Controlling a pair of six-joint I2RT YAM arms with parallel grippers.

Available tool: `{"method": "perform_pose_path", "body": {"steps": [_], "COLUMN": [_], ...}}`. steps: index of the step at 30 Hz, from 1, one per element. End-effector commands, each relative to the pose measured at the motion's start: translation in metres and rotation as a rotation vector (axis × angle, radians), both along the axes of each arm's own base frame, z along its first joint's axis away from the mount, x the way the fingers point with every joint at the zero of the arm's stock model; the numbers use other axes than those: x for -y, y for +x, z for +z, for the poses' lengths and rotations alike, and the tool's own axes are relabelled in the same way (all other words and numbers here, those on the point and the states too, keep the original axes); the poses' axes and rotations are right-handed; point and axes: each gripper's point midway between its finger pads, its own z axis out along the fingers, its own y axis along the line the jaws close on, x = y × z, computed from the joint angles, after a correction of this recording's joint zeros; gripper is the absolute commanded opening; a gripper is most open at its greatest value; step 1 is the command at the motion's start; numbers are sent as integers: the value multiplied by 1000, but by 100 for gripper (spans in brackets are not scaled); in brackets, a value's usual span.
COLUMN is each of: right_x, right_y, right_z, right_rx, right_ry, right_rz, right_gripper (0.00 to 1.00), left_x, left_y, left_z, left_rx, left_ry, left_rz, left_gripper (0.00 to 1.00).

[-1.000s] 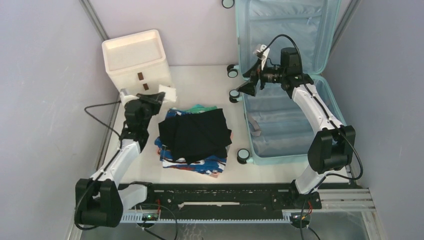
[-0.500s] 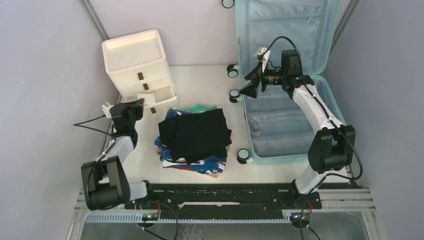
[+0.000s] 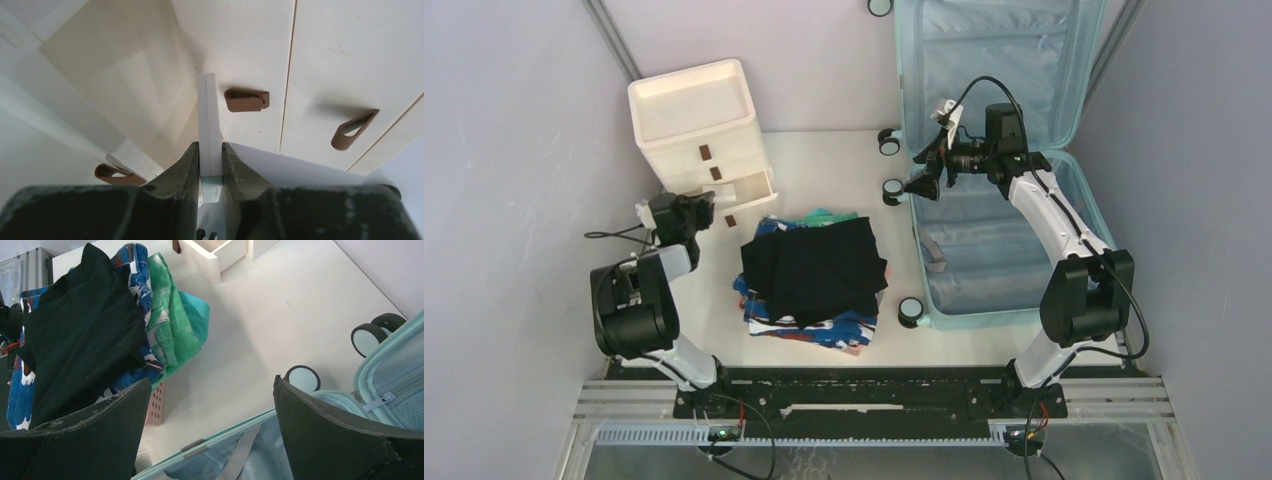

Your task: Open, take out, and arrange the luggage

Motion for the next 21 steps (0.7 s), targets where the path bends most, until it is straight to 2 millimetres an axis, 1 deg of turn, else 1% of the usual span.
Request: {"method": "perform_pose_path", "body": {"steps": [1,4,8,10,16,21], "right_x": [4,5,7,7,8,11], "right_y": [-4,-3,-1,0,2,2], "right_z": [17,16,16,16,17,18], "right_rx": [69,69,69,70,69,68], "right_ry": [-1,-1,0,3,9,12], "right_rz": [-2,-4,-11,-11,-14,-21], "right_gripper": [100,100,100,100,100,100], "left_x": [-12,-12,-15,-16,-17,-19], "left_y": [23,30,36,37,30,18], "left_z": [25,20,19,19,17,21], "left_rx": [93,90,88,74,26,-6], "left_ry": [-68,-103,-116,-116,-103,-72], "left_rz": [51,52,64,67,77,86], "left_gripper": [28,31,34,37,48,51]}}
